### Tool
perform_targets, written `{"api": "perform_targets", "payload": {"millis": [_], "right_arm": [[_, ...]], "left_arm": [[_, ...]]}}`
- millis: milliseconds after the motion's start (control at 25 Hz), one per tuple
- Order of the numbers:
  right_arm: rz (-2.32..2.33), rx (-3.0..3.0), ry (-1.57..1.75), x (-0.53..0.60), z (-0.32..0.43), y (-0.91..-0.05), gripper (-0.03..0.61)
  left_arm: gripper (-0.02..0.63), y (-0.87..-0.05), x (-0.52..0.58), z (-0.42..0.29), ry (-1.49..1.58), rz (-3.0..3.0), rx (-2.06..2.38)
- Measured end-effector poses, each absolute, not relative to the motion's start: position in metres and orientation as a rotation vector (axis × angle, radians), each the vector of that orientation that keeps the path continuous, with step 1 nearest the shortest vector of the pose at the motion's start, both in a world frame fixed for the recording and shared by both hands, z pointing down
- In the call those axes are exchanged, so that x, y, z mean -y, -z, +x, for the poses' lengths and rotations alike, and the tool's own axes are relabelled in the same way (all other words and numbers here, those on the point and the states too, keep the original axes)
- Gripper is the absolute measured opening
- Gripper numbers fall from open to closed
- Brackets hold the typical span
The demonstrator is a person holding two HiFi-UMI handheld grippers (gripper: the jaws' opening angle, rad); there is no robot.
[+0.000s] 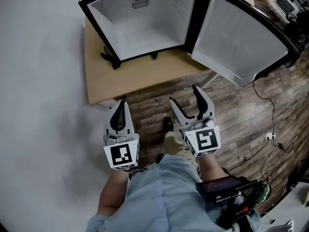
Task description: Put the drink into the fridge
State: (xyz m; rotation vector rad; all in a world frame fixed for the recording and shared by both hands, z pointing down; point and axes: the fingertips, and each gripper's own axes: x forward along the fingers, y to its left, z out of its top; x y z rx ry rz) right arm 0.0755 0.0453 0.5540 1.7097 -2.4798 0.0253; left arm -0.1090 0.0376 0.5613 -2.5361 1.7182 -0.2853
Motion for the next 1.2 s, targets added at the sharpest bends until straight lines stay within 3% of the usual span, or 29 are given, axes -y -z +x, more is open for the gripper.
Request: {"api": "perform_targets", "payload": {"millis": [440, 1200], "right_arm": [[1.567, 2.629, 0.035, 0.101, 0.081, -0.524, 0.330], [1.487, 2.667, 0.080, 0.177, 0.068, -0.482, 0.330]], "left_arm": [[0.009, -0.520, 0.089, -0.092, 0.261, -2.372, -1.814], [0.009, -0.495, 0.152, -0.144, 0.236, -2.297, -1.984]]}}
